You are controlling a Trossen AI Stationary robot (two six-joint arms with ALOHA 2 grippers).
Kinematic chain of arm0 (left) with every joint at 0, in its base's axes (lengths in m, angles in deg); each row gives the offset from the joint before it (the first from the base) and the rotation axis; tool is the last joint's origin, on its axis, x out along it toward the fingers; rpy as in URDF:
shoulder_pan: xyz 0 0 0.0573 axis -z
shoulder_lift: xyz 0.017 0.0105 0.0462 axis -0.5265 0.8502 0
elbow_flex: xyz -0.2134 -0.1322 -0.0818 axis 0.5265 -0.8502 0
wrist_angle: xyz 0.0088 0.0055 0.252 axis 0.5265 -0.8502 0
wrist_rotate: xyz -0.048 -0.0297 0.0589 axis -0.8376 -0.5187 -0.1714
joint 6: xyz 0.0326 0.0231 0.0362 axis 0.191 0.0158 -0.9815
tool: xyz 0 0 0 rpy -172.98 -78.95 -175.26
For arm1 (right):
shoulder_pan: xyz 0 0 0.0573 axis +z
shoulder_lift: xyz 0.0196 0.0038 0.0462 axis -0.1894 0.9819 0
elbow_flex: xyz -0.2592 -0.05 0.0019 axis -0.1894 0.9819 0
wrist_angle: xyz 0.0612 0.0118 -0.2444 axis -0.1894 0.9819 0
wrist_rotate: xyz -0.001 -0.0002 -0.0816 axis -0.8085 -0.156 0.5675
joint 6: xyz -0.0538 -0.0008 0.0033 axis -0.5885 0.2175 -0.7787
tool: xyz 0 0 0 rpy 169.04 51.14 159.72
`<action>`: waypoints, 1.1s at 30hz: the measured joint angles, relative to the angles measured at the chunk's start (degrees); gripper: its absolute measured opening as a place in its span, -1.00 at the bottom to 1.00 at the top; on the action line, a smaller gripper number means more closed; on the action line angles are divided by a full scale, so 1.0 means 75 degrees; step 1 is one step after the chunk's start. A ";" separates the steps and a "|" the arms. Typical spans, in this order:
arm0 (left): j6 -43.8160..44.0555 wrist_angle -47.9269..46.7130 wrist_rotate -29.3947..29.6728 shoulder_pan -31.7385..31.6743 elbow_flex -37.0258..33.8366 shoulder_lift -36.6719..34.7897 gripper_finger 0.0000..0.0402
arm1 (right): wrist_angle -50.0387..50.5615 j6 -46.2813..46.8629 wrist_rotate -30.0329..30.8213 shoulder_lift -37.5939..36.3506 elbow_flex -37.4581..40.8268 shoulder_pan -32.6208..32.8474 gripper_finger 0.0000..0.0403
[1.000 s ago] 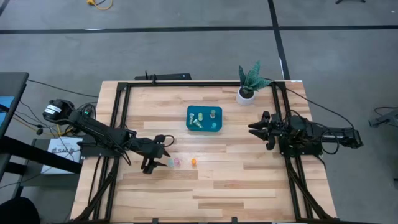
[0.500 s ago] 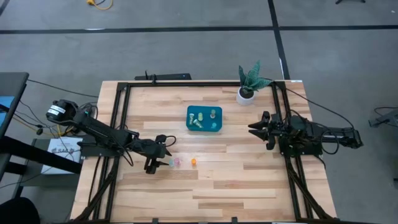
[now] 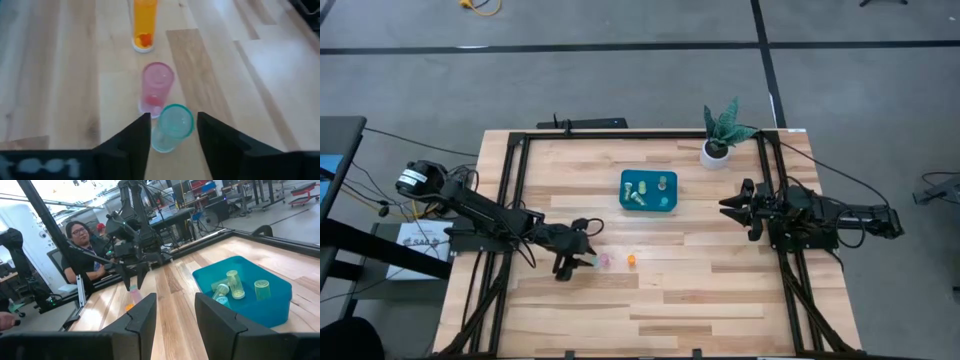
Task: Pick and place pill bottles into a basket
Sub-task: Put the blue medicine bottle into the blue bin
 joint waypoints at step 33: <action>0.0000 0.0024 -0.0307 -0.3660 0.0726 -0.2004 -0.55 | 0.0000 0.0000 0.0000 0.0000 0.0000 0.0000 -0.36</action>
